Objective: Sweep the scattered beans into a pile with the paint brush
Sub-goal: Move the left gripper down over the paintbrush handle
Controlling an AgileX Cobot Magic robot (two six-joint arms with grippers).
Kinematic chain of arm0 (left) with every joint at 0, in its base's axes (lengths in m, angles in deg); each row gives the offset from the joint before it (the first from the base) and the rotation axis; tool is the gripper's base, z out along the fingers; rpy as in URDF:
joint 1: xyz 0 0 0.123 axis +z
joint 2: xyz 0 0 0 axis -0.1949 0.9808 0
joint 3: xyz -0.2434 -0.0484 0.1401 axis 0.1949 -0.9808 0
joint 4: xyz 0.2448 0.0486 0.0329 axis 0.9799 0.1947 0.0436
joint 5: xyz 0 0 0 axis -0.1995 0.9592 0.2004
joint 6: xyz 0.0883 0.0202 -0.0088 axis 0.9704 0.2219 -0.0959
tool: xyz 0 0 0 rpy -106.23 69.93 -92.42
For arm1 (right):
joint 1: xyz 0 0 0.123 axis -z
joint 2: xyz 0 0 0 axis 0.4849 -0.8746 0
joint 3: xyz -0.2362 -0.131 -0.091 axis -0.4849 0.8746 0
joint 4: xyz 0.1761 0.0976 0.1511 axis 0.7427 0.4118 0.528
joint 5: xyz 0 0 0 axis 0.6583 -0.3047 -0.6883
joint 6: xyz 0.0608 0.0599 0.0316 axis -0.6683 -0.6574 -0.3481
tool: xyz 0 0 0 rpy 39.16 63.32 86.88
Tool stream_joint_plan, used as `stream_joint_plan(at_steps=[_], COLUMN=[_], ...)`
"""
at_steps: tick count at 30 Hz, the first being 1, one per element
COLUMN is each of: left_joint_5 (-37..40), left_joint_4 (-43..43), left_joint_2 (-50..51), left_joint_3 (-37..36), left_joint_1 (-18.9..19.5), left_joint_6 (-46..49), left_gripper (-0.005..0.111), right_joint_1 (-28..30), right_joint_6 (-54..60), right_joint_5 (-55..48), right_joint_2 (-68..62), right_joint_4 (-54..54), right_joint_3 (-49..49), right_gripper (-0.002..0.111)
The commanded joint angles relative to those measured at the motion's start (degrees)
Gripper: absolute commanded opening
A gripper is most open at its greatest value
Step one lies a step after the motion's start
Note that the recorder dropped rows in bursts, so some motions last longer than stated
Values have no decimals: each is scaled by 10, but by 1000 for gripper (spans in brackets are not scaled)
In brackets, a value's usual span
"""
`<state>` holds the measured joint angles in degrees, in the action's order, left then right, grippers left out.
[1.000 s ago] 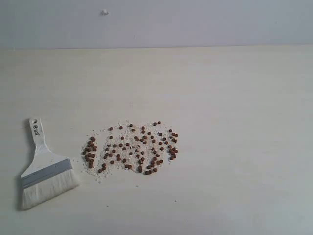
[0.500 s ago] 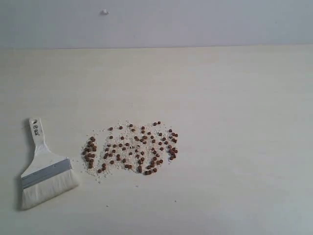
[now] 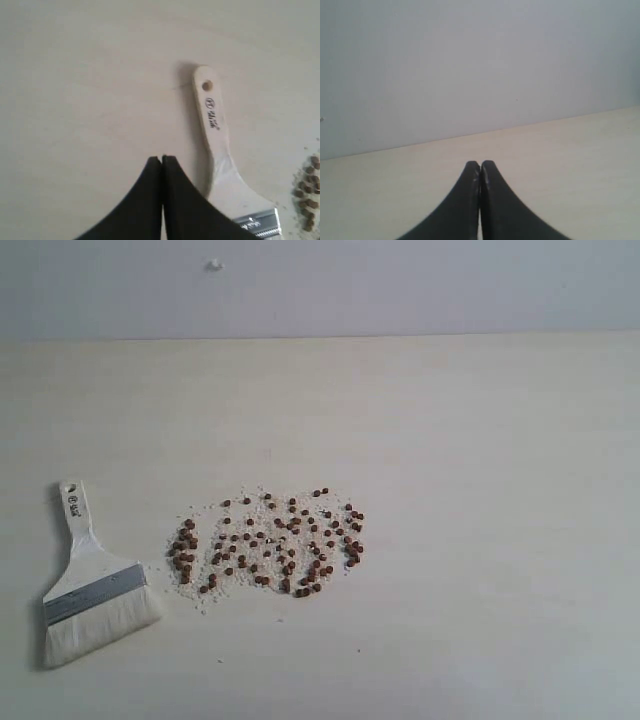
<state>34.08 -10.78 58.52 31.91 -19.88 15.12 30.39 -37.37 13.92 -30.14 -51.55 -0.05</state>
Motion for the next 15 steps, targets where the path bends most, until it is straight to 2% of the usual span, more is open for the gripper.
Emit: stream_joint_plan(at_steps=[1, 5, 10, 12, 15], left_joint_5=[-27, -52, -61, -61, -61], left_joint_4=[-74, -77, -93, -94, -114], left_joint_2=[19, 24, 24, 24, 29], left_joint_3=[-7, -15, -15, -15, -15], left_joint_1=[-45, -89, -104, -107, -108], left_joint_6=[26, 9, -11, -11, -11], left_gripper=[0, 0, 1, 5, 19], right_joint_1=[0, 0, 0, 0, 0], right_joint_6=[-1, -1, -1, -1, -1], right_joint_5=[6, 6, 6, 6, 6], right_joint_2=[4, 4, 4, 4, 4], right_joint_4=[0, 0, 0, 0, 0], right_joint_3=[2, 2, 2, 2, 2], right_gripper=[0, 0, 0, 0, 0])
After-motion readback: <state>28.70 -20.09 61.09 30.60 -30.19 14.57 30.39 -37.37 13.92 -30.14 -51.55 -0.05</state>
